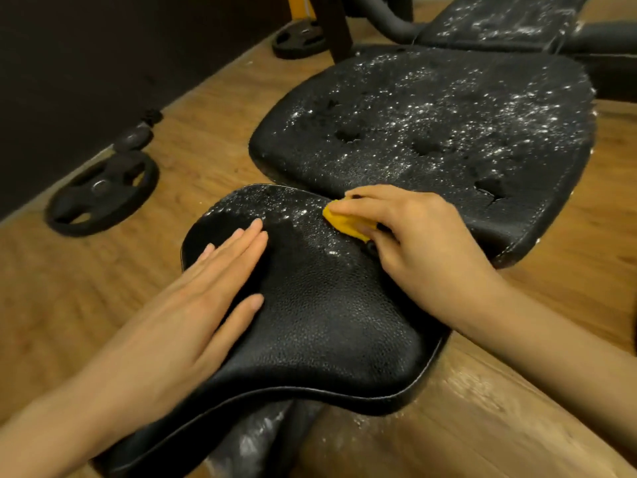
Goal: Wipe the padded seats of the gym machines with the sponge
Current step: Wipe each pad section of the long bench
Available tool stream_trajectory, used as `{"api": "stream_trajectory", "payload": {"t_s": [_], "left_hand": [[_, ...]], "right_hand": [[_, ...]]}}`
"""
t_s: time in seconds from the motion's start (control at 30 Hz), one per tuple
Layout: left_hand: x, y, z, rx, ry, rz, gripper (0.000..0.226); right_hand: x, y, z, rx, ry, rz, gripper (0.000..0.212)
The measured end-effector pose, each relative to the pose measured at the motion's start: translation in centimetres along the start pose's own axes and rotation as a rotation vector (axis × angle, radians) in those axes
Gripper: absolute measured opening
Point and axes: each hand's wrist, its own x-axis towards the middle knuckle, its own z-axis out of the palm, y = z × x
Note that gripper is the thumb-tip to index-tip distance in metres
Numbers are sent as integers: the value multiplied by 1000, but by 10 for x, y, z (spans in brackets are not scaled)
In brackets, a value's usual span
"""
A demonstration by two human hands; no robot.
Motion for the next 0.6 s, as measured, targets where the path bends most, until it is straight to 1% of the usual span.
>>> {"api": "stream_trajectory", "payload": {"t_s": [0.07,0.13,0.17,0.27,0.33,0.4,0.47,0.53,0.6], "left_hand": [[-5,1,3,-30,-22,-117,62],[-10,6,1,-76,5,-197,63],[-11,12,-1,-93,34,-221,62],[-11,25,-7,-80,67,-234,60],[-11,27,-8,-60,65,-261,60],[-10,28,-8,-57,64,-293,56],[-10,29,-9,-54,56,-309,56],[-10,29,-9,-70,52,-313,55],[-10,27,-8,-92,48,-296,56]], "right_hand": [[-28,7,-14,-5,21,-11,43],[-54,7,-26,-52,63,-11,49],[-59,6,-27,-64,84,-16,47],[-30,4,-20,-57,91,-57,36],[4,-3,-3,-91,30,-36,40],[21,-6,9,-141,-21,-51,49],[11,-4,1,-110,-59,-63,47],[-21,-2,-20,-87,-44,-73,43],[-54,-3,-37,-139,-17,-106,51]]}}
